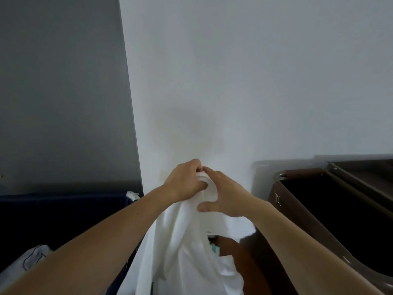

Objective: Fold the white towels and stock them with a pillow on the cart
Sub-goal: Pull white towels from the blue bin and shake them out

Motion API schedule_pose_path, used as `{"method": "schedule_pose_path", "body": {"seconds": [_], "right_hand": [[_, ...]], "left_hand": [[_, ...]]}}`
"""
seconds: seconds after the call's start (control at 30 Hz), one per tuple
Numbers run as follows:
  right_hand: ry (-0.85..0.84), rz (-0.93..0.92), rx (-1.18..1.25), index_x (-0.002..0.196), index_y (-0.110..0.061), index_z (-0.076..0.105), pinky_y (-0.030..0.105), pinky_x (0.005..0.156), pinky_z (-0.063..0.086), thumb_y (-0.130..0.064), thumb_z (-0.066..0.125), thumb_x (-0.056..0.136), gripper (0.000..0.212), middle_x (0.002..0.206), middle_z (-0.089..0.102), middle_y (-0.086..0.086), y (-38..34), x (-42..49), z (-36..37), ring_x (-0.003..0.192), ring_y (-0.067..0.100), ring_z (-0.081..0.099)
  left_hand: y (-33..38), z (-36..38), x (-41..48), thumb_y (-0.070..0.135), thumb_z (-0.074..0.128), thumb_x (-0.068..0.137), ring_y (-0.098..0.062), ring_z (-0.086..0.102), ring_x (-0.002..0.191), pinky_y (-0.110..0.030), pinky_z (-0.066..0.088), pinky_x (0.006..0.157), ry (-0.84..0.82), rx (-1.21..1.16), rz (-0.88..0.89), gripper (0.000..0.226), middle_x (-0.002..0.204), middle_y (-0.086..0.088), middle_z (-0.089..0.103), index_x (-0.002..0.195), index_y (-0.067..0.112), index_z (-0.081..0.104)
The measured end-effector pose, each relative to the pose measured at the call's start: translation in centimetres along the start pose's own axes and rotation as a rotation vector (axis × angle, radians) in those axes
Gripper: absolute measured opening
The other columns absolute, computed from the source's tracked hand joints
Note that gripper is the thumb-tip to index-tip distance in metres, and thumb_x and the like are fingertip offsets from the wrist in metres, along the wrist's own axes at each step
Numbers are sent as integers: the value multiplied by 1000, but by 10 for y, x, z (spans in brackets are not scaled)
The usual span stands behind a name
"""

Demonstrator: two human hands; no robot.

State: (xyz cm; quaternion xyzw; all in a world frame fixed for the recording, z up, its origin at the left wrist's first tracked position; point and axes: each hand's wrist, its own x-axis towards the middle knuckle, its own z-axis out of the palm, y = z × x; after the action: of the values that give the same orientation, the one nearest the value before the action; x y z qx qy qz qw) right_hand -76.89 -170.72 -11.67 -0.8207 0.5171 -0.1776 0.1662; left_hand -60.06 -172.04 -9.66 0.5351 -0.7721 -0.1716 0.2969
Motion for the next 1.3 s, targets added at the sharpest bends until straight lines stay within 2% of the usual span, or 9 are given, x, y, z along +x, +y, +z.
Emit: {"method": "schedule_pose_path", "body": {"seconds": [0.13,0.27,0.4,0.57,0.67,0.73,0.9,1.03,1.3], "right_hand": [[266,151,122,108,-25,69,29,81,49,-23,65,90,18,97,69,-7,10,5,-8,94,16,63],[431,77,387,97,-24,69,6,67,41,-3,58,88,26,86,65,-17,-7,6,-24,80,-3,58],[593,120,575,92,-27,66,20,69,46,-4,54,89,26,86,66,-15,-3,5,-36,81,2,59],[234,319,157,63,-22,54,31,60,39,-20,68,84,25,66,56,-5,31,-3,-24,73,22,55],[-46,335,51,86,-23,64,23,65,43,-25,78,77,17,82,57,-8,34,-13,2,91,20,60],[-124,276,170,121,-26,57,27,91,48,-33,85,69,59,111,55,-12,27,-19,16,111,16,57],[91,164,370,129,-34,45,24,90,48,-32,85,74,68,113,51,-17,7,-19,25,104,8,56],[89,236,137,90,-32,63,27,77,54,-32,71,87,9,86,66,-12,9,-17,27,80,8,63],[508,368,598,79,-17,70,28,65,44,-1,62,83,18,77,68,-2,13,-13,-2,73,14,58]], "left_hand": [[-14,5,-20,25,75,79,-4,55,85,-19,45,71,-140,-113,47,40,106,10,59,111,27,53],[-66,37,-47,30,72,82,-14,59,101,-27,50,84,-248,-46,-141,53,115,6,61,129,24,49],[-105,51,-69,29,68,90,-11,65,97,-22,54,82,-315,-170,-328,29,107,6,66,118,23,60],[-82,29,-51,36,63,94,-5,63,89,-17,46,69,-185,-235,-257,3,96,13,66,95,33,63],[-44,15,-25,23,63,91,-13,58,78,-20,40,62,-113,-152,-103,6,85,7,62,93,17,64],[-19,4,-14,16,63,88,-14,54,72,-20,38,60,-147,-74,9,6,78,4,59,89,10,64],[15,0,-14,10,63,80,-9,57,70,-21,44,61,-402,165,144,19,78,6,63,96,19,67],[-10,15,-32,10,66,77,-13,54,82,-22,44,65,-384,56,21,40,96,7,57,114,22,55],[-85,20,-71,30,57,97,-12,62,99,-13,47,78,-455,-94,-226,19,112,2,65,113,24,63]]}}
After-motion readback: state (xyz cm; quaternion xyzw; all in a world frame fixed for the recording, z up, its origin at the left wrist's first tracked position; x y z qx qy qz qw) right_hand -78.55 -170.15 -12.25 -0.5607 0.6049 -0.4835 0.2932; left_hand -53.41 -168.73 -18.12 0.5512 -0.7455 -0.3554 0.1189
